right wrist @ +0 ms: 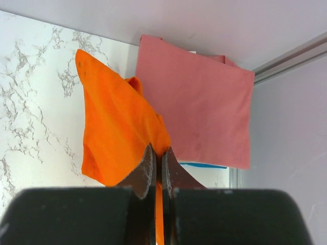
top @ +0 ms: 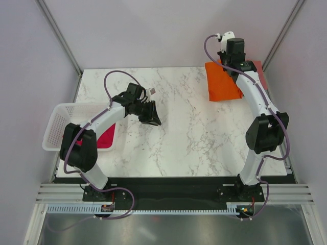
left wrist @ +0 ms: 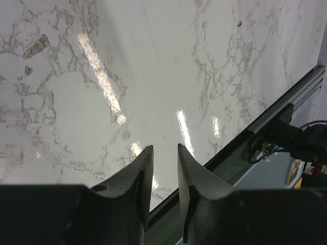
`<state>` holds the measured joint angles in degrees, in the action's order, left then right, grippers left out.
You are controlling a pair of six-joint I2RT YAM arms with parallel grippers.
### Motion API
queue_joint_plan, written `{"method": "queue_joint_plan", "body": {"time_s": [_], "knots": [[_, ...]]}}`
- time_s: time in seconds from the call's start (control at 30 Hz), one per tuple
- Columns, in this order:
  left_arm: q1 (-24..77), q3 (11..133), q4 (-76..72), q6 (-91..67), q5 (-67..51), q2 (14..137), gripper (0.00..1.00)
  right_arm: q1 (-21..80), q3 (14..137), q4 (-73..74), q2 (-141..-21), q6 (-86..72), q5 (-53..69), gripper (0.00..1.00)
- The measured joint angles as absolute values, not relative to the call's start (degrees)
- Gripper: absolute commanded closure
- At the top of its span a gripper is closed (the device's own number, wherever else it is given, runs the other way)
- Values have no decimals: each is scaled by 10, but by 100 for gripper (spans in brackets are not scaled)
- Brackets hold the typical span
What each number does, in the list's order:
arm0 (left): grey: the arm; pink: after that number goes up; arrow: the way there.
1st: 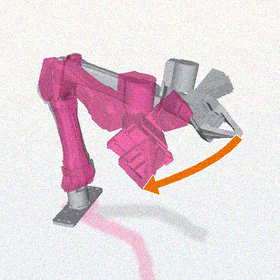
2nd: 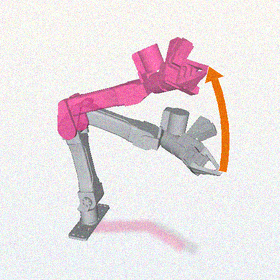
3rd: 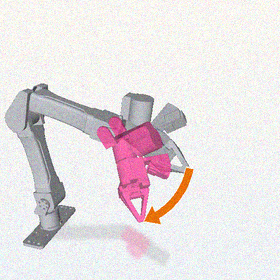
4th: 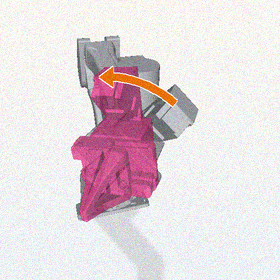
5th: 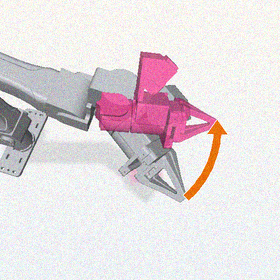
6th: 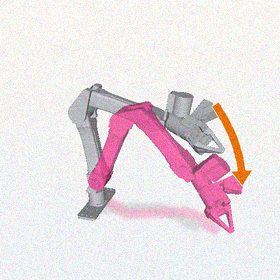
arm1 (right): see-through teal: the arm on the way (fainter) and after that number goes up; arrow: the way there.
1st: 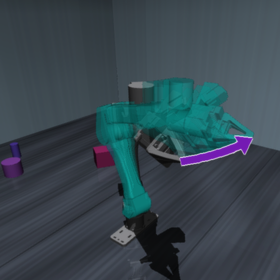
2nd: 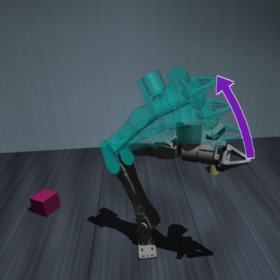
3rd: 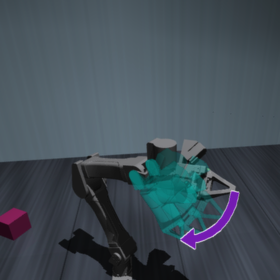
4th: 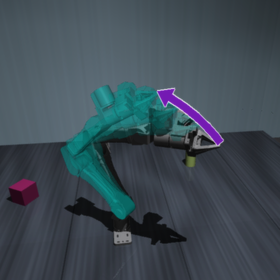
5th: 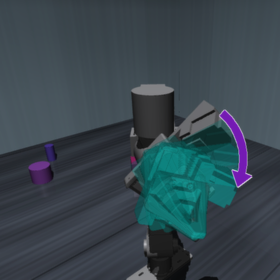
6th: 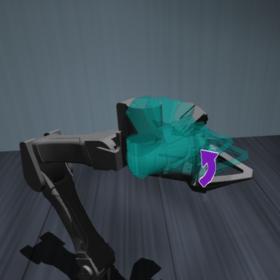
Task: Fold and stack the t-shirts
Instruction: Neatly place the folded tshirt to the corner
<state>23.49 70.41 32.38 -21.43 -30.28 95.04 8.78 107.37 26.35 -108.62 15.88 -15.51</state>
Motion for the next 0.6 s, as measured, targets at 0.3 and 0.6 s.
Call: {"method": "queue_joint_plan", "body": {"time_s": [0.3, 0.6], "knots": [[235, 704, 324, -214, -303, 950, 67, 54, 1194, 300, -1110, 159, -140, 100], [235, 704, 324, -214, -303, 950, 67, -25, 1374, 302, -1267, 159, -95, 100]]}}
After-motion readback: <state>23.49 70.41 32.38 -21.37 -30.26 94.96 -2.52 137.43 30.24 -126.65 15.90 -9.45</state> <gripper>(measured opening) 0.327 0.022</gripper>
